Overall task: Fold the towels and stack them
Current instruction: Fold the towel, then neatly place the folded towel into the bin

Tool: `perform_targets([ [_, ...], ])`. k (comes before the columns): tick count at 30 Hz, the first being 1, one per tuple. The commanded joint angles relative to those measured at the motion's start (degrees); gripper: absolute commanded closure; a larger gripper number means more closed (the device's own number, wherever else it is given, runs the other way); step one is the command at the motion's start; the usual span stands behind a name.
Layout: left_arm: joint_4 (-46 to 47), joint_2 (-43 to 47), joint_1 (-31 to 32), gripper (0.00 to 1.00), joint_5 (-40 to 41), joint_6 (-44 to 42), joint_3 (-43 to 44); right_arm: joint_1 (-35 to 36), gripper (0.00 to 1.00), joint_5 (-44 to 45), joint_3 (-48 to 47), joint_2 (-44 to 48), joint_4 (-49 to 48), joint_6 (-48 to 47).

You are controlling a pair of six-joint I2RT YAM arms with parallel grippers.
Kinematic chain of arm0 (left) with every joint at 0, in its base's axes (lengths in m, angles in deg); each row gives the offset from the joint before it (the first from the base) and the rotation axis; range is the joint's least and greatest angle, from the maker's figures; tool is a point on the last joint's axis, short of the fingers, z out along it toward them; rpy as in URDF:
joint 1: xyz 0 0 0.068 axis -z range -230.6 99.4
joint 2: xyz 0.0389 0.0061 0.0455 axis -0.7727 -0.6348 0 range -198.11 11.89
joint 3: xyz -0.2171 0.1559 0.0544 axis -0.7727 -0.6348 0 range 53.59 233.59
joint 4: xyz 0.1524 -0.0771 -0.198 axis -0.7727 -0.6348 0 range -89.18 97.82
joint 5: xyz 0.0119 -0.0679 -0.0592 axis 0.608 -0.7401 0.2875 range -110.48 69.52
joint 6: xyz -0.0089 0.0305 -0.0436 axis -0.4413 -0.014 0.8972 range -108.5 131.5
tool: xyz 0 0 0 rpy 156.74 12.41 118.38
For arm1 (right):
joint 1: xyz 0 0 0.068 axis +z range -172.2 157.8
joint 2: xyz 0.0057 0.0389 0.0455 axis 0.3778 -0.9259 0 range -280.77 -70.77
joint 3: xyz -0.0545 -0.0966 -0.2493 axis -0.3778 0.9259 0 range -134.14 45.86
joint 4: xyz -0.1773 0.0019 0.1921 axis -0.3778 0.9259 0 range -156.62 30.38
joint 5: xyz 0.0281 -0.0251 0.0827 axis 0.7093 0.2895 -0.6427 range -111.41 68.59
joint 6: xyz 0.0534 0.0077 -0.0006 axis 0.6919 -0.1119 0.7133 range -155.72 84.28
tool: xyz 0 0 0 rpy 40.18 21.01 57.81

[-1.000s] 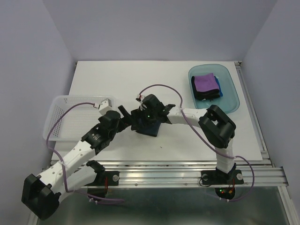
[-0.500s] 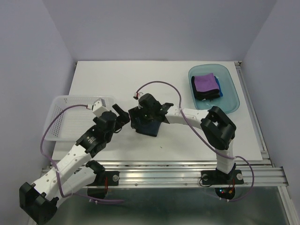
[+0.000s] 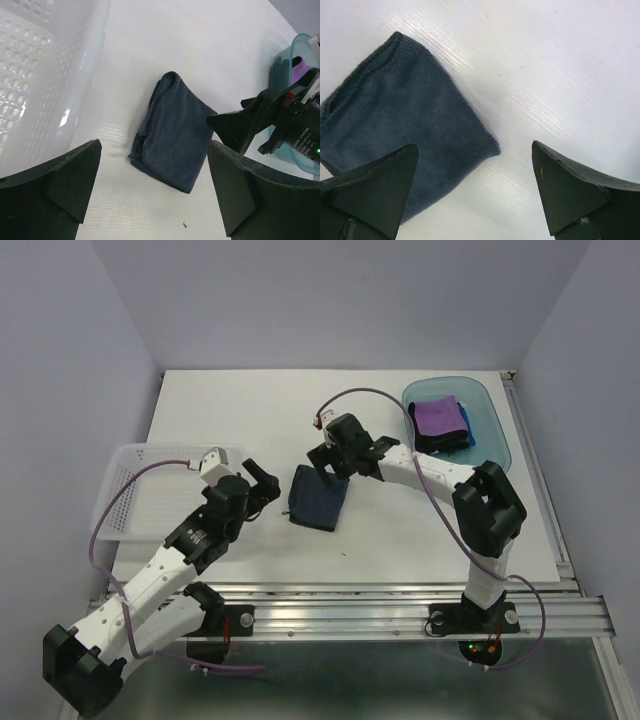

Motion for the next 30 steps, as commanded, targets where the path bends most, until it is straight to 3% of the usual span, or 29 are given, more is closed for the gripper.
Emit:
perform_targets([
  [1,2.4,-1.3,0.2,0.01,0.2,-1.0,0.8,-1.0,0.00,-3.9,-6.0,-1.3,0.3,-9.5],
  [13,0.8,-1.4,0.2,0.01,1.1,-0.5,0.9,-2.6,0.04,-8.8,-15.9,-12.2,3.9,-13.8],
  [18,0.1,-0.4,0.1,0.01,1.0,-0.2,0.5,-3.2,0.15,-8.4,-19.2,-15.8,4.7,-14.8],
  [27,-1.2,0.3,0.0,0.01,1.9,0.5,0.4,-3.7,0.17,-10.5,-14.8,-16.7,2.7,-12.5],
  [30,-0.7,0.5,0.0,0.01,2.1,0.7,0.2,-3.7,0.23,-14.7,-14.5,-17.4,3.5,-9.5],
])
